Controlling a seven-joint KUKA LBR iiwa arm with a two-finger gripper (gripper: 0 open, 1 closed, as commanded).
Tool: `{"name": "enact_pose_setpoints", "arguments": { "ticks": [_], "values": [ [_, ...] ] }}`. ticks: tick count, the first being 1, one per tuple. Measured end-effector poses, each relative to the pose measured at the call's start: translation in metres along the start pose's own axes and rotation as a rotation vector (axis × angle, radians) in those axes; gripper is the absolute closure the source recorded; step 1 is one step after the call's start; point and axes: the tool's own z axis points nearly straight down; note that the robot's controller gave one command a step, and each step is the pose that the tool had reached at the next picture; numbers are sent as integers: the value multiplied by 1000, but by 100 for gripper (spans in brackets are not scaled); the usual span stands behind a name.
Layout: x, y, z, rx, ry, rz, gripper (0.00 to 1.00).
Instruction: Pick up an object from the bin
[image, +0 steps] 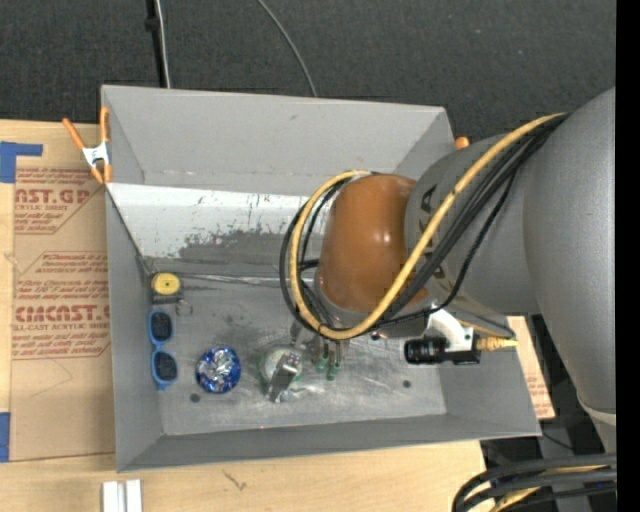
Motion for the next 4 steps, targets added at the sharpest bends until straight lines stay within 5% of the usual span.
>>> {"name": "enact_pose_setpoints", "arguments": {
  "ticks": [1,2,3,4],
  "values": [
    [-57,-59,92,1,-4,-370,0],
    [-17,-25,97,-6,-15,-127,0],
    [-17,-25,95,-7,-13,-127,100],
    [-14,-26,-46,-5,-8,-185,100]
  ]
}}
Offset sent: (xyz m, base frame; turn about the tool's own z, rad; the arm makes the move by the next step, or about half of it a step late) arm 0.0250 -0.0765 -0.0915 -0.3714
